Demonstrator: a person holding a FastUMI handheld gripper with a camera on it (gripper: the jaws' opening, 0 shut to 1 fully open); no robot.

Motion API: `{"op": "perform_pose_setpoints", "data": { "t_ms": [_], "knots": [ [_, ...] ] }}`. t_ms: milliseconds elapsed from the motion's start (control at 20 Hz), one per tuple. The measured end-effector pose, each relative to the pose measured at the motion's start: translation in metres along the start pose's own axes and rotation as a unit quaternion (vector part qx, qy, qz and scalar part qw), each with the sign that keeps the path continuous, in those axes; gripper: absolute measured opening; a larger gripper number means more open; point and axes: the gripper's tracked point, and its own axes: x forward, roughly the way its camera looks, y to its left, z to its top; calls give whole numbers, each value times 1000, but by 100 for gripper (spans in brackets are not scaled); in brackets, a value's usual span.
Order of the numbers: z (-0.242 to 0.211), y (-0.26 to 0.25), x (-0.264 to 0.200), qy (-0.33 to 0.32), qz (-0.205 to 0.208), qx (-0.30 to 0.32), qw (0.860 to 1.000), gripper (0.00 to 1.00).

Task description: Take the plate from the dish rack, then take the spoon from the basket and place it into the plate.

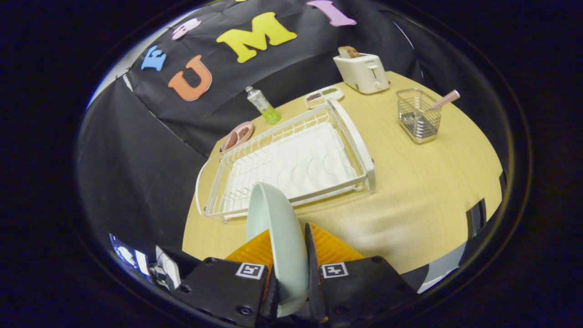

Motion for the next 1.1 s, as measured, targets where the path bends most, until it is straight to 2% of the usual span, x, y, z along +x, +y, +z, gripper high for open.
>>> {"op": "perform_pose_setpoints", "data": {
  "t_ms": [250, 700, 800, 950, 1100],
  "knots": [
    [-10, -31, 20, 0, -7, 51, 999, 32],
    [-23, -38, 49, 30, 36, 104, 993, 34],
    [-20, -47, 52, 27, 28, 109, 993, 36],
    [-17, -51, 48, 19, 24, 107, 994, 47],
    [-7, -55, 40, 0, 25, 100, 995, 50]
  ]
}}
